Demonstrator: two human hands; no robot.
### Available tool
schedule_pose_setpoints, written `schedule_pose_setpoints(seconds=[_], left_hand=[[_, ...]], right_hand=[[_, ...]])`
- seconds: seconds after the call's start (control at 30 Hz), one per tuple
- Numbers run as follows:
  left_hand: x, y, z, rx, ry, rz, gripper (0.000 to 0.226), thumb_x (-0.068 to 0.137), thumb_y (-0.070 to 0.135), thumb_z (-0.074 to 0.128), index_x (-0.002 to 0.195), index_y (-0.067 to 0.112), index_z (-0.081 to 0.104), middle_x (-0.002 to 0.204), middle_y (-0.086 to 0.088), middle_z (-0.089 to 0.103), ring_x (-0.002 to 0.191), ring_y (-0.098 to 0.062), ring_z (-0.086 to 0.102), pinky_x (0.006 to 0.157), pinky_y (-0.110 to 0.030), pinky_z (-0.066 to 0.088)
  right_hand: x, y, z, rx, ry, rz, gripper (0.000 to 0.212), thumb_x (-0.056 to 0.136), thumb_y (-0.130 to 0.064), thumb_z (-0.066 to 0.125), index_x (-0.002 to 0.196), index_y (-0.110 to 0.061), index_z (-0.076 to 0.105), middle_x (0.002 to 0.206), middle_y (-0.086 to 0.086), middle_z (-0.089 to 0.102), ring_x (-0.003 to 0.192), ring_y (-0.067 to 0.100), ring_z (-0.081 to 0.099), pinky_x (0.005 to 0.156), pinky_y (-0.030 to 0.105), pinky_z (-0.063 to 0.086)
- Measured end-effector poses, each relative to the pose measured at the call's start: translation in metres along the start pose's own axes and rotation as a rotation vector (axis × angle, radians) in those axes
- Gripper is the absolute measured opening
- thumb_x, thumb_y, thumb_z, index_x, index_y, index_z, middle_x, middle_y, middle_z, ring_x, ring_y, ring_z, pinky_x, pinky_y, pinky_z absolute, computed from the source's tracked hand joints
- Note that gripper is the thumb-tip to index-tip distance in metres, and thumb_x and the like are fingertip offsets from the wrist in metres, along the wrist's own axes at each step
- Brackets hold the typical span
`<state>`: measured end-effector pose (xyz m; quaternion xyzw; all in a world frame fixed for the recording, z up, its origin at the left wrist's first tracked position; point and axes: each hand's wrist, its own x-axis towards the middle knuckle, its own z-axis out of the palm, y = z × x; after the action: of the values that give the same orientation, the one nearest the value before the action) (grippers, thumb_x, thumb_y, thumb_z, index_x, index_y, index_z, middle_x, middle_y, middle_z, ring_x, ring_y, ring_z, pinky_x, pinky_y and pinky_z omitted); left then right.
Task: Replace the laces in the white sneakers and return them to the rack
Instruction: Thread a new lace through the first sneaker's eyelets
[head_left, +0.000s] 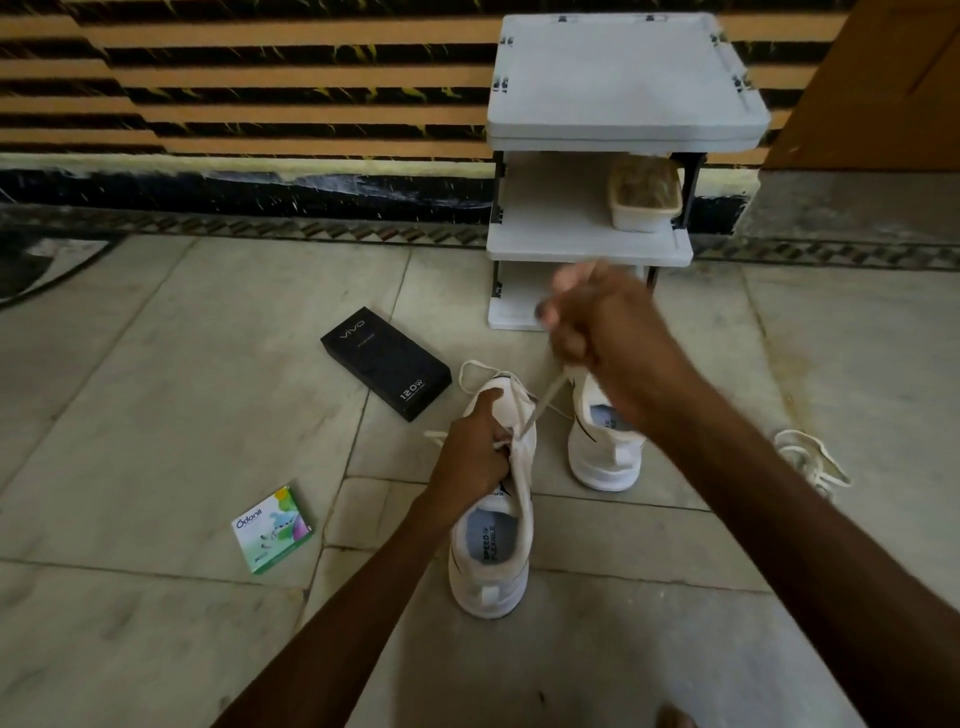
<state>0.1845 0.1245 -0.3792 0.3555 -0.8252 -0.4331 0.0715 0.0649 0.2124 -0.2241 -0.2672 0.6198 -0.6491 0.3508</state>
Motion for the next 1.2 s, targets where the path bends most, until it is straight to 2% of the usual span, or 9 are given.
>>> schedule_pose_setpoints(seconds=[0.13,0.23,0.37,0.5,0.7,0.93,1.03,1.13,1.2], left_hand=[[0.007,-0.002,0.002,0.286,0.136,0.107,0.067,0.076,0.012,0.077,0.135,0.022,0.048,0.128,-0.002,0.053,0.122,-0.023,0.045,0.101,-0.036,0.041],[0.013,-0.010,0.004,0.298,0.138,0.075,0.050,0.077,0.021,0.076,0.124,0.022,0.059,0.128,-0.002,0.056,0.122,-0.024,0.048,0.102,-0.042,0.040],[0.012,-0.013,0.005,0.260,0.127,0.064,0.048,0.075,0.019,0.078,0.120,0.019,0.062,0.125,-0.001,0.059,0.115,-0.020,0.054,0.100,-0.040,0.044],[0.016,-0.016,0.007,0.252,0.131,0.086,0.042,0.074,0.014,0.077,0.114,0.016,0.064,0.119,-0.003,0.062,0.108,-0.019,0.058,0.095,-0.037,0.050],[0.016,-0.025,0.010,0.124,0.140,0.085,0.039,0.070,0.009,0.078,0.107,0.013,0.064,0.111,-0.005,0.062,0.103,-0.021,0.060,0.089,-0.029,0.051],[0.016,-0.030,0.014,0.108,0.151,0.097,0.043,0.073,0.012,0.079,0.113,0.011,0.062,0.116,-0.002,0.061,0.107,-0.016,0.059,0.091,-0.022,0.047],[0.018,-0.030,0.012,0.114,0.133,0.096,0.045,0.072,0.010,0.078,0.114,0.012,0.062,0.118,-0.002,0.059,0.110,-0.018,0.056,0.090,-0.022,0.044],[0.021,-0.028,-0.001,0.063,0.027,0.085,0.052,0.074,0.010,0.078,0.122,0.013,0.060,0.124,-0.001,0.053,0.113,-0.017,0.053,0.090,-0.022,0.044],[0.026,-0.028,-0.012,0.051,-0.079,0.067,0.051,0.076,0.007,0.075,0.124,0.016,0.060,0.125,0.001,0.050,0.114,-0.015,0.051,0.088,-0.020,0.042]], right_hand=[[0.005,0.104,-0.002,-1.144,-0.193,0.100,0.020,0.095,-0.022,0.053,0.095,-0.009,0.069,0.097,0.009,0.070,0.092,0.018,0.067,0.075,0.029,0.050],[-0.003,0.145,-0.002,-1.374,-0.151,0.118,0.028,0.095,-0.035,0.050,0.104,-0.014,0.065,0.102,0.008,0.069,0.092,0.027,0.066,0.073,0.032,0.049],[0.000,0.142,-0.003,-1.235,-0.172,0.018,0.019,0.091,-0.025,0.054,0.091,-0.014,0.070,0.089,0.004,0.070,0.084,0.025,0.068,0.071,0.033,0.052],[-0.002,0.090,-0.005,-0.589,-0.127,-0.111,0.025,0.090,-0.006,0.054,0.069,-0.012,0.065,0.061,0.003,0.065,0.059,0.018,0.063,0.069,0.035,0.056],[-0.013,-0.008,0.004,0.196,-0.243,-0.122,0.027,0.097,0.001,0.037,0.077,-0.009,0.052,0.062,0.008,0.052,0.059,0.017,0.051,0.081,0.038,0.056],[-0.020,-0.029,0.011,0.406,-0.211,-0.069,0.026,0.099,-0.006,0.035,0.080,-0.008,0.052,0.056,0.002,0.043,0.051,0.011,0.042,0.071,0.031,0.055],[-0.020,-0.003,0.003,0.181,-0.169,0.104,0.026,0.099,-0.010,0.038,0.082,-0.007,0.057,0.057,0.005,0.045,0.049,0.012,0.045,0.053,0.025,0.049],[-0.023,0.039,-0.005,-0.428,-0.067,0.264,0.021,0.093,-0.009,0.052,0.080,-0.007,0.069,0.058,0.000,0.057,0.048,0.012,0.054,0.047,0.018,0.045],[-0.025,0.074,-0.010,-0.866,-0.169,0.254,0.019,0.089,-0.011,0.057,0.082,-0.010,0.075,0.066,-0.004,0.066,0.058,0.009,0.062,0.053,0.019,0.047]])
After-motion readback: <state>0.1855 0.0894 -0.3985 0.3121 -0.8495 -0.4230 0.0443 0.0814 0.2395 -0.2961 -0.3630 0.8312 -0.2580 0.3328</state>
